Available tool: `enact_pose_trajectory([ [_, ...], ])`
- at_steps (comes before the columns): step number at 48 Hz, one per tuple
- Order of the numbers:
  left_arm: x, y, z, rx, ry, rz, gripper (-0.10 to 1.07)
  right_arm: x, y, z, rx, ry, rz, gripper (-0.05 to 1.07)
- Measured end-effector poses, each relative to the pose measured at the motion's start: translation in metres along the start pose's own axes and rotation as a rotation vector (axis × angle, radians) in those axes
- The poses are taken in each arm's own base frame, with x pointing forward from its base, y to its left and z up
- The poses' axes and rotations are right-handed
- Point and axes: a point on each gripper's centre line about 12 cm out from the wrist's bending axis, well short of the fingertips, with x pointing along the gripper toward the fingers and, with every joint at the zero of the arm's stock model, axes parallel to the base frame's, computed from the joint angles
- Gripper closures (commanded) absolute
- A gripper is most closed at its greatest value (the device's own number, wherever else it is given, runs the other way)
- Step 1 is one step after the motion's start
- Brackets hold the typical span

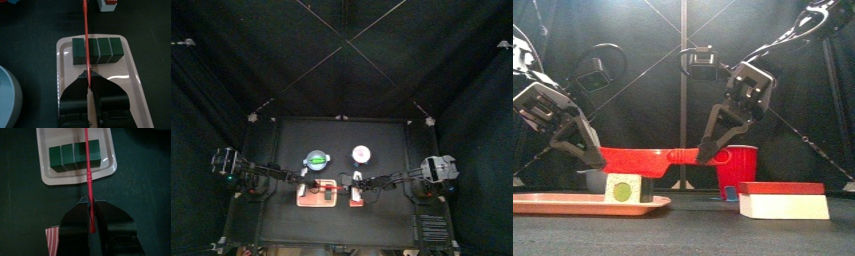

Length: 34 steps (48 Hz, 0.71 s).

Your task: Cut sushi roll

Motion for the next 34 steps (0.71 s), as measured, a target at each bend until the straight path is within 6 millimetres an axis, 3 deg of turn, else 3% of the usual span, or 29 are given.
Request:
enact_pose_trajectory([
  [34,0.0022,-0.0001,0.0024,0.012,-0.002,-0.004,0.63,-0.0015,-0.0039,0.0076,-0.023,-0.014,-0.013,0.60],
])
